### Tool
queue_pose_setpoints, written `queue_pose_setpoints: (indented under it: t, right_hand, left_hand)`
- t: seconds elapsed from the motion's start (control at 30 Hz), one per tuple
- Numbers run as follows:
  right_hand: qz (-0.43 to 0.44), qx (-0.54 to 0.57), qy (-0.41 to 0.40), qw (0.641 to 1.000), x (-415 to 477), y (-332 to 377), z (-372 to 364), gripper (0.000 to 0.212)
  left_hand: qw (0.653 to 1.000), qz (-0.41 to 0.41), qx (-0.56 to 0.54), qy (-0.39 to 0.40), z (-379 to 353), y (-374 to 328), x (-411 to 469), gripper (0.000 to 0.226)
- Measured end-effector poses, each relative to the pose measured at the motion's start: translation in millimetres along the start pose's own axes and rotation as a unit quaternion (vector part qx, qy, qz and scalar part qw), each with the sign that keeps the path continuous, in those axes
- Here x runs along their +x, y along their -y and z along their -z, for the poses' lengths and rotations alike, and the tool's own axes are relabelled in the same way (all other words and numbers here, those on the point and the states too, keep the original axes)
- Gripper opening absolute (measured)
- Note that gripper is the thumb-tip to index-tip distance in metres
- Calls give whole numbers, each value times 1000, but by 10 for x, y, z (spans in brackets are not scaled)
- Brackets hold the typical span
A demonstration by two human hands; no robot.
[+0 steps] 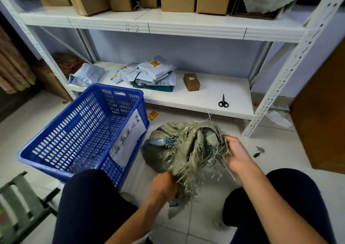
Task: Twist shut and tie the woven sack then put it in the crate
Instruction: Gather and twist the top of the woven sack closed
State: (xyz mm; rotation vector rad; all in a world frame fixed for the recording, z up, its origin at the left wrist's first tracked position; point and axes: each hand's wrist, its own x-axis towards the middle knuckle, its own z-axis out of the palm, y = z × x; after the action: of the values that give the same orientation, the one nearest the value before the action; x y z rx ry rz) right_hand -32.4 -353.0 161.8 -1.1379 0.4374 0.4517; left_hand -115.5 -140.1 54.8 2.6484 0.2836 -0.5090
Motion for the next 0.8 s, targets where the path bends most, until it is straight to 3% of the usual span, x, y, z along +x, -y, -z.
queue_pose_setpoints:
  t: [0.13, 0.2, 0.33, 0.43, 0.5, 0.6, 0.67, 0.7, 0.8]
  right_hand:
    - [36, 2, -33, 999, -29, 10, 91, 17]
    - [72, 33, -42, 996, -74, 35, 123, 27]
    - [102, -47, -78, 991, -136, 51, 146, 21]
    - [102, -122, -53, 986, -221, 71, 73, 51]
    - [159, -269, -41, 949, -254, 77, 36, 61]
    - [181, -483, -89, 852, -211, 20, 22, 86]
    - [168, -594, -126, 777, -215, -4, 2, 89]
    - [158, -635, -125, 746, -255, -2, -9, 91]
    - [131, -697, -76, 701, -355, -1, 34, 110]
  left_hand:
    - [962, 106, -241, -75, 347, 258, 167, 20]
    - [926, 131, -322, -145, 589, 326, 217, 20]
    - [884, 118, -378, -248, 1091, 270, 162, 24]
    - [885, 56, -367, -281, 1358, 183, 54, 27]
    - [898, 22, -334, -286, 1496, 123, 23, 32]
    - [923, -11, -261, -284, 1667, 50, 3, 38]
    - [935, -21, -220, -278, 1784, 18, -5, 44]
    - [940, -20, -201, -276, 1835, 11, 3, 48]
    - [953, 5, -155, -260, 1978, 26, 30, 59]
